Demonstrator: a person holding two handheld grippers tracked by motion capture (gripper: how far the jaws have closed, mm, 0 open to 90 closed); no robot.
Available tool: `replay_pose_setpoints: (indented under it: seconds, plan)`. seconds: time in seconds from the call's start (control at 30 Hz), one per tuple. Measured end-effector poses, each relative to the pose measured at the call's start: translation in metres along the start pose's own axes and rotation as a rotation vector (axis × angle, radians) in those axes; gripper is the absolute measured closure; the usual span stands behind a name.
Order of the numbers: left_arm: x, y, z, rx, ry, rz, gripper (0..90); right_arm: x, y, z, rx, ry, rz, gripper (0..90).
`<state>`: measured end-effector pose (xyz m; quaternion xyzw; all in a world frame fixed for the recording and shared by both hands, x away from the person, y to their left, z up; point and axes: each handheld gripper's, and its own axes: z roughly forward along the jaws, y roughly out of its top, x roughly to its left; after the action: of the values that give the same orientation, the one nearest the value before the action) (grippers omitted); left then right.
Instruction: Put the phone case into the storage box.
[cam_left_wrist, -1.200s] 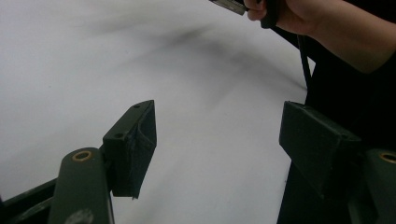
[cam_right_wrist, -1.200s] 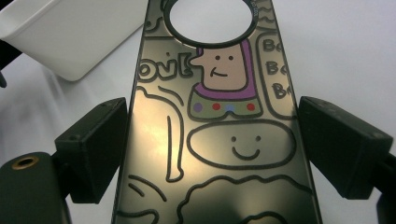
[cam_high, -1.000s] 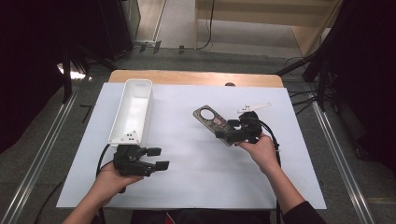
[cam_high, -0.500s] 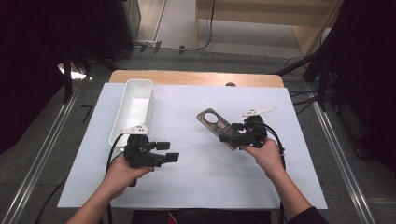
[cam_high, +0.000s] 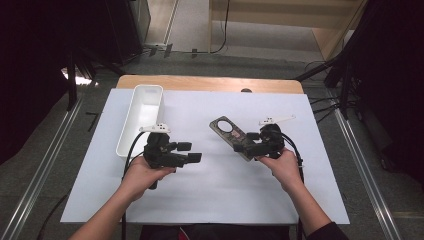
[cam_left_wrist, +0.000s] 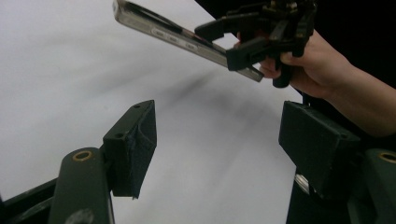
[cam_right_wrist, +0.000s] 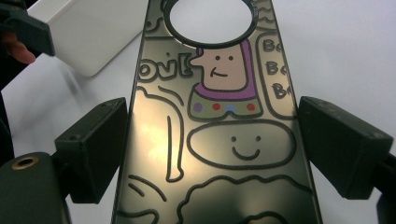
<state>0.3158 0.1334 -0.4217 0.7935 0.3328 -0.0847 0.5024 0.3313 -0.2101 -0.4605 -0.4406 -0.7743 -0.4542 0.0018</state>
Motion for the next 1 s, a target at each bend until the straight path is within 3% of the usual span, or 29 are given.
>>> replay_pose_setpoints:
  seconds: [0.23, 0.4, 0.77, 1.0]
  plan:
    - [0.007, 0.015, 0.008, 0.006, 0.018, -0.049, 27.7, -0.006, 0.0, -0.001, -0.01, 0.001, 0.013, 10.9]
    - [0.006, 0.024, 0.015, 0.011, 0.05, -0.02, 27.7, -0.007, 0.0, -0.001, -0.018, -0.001, 0.011, 10.9]
    - [0.012, 0.036, 0.031, 0.036, 0.088, -0.048, 27.9, -0.006, -0.001, -0.002, -0.045, -0.007, 0.006, 10.9]
    - [0.015, 0.041, 0.042, 0.04, 0.106, -0.062, 28.0, -0.007, -0.003, 0.002, -0.029, 0.005, 0.037, 10.9]
